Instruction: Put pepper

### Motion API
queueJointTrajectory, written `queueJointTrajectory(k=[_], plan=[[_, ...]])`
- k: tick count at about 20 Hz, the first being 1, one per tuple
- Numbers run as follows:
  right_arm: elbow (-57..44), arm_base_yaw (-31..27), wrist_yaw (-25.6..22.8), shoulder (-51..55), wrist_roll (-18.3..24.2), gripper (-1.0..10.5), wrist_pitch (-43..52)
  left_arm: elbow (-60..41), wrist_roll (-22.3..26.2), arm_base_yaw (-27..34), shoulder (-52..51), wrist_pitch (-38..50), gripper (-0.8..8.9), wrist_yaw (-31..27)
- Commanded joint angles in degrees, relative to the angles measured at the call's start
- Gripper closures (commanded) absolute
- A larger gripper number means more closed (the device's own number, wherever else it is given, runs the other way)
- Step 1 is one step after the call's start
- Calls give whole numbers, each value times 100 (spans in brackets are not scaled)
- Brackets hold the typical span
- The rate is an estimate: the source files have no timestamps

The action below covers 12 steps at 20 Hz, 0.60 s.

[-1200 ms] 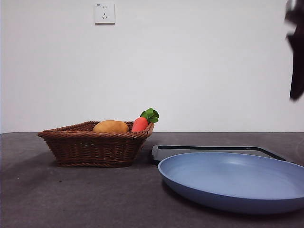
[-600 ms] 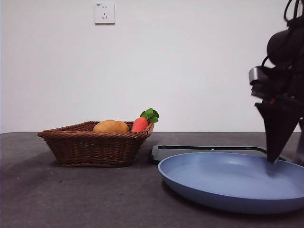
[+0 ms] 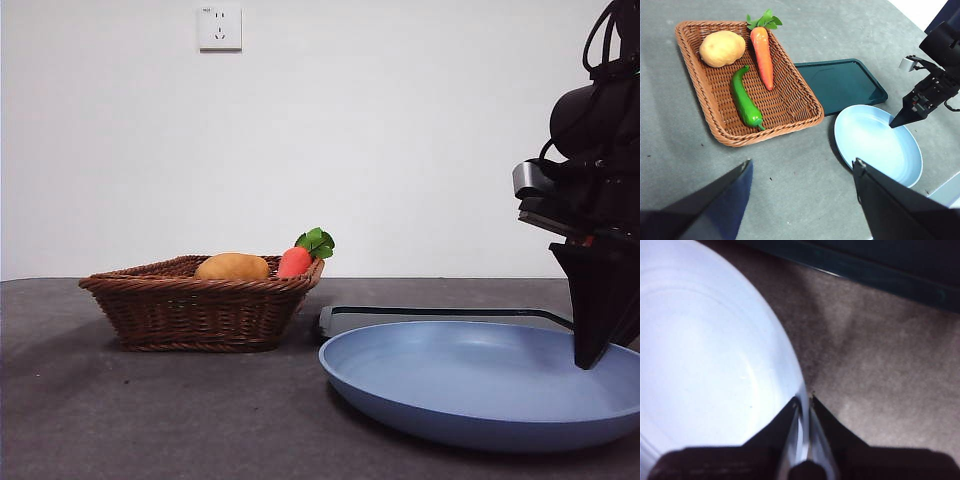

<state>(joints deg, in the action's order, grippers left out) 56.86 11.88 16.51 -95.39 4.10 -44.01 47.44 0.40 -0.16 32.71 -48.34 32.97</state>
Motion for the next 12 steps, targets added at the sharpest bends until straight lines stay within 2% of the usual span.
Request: queueJointTrajectory(k=[1, 6, 12], plan=[[85, 20, -42, -85, -57, 944, -15, 96, -39, -15, 66, 96, 464, 2], [96, 13, -31, 817, -190, 944, -302, 109, -190, -238, 605, 426, 464, -44], [107, -197, -13, 2457, -319, 944, -625, 883, -192, -1062, 2328, 846, 464, -1119]])
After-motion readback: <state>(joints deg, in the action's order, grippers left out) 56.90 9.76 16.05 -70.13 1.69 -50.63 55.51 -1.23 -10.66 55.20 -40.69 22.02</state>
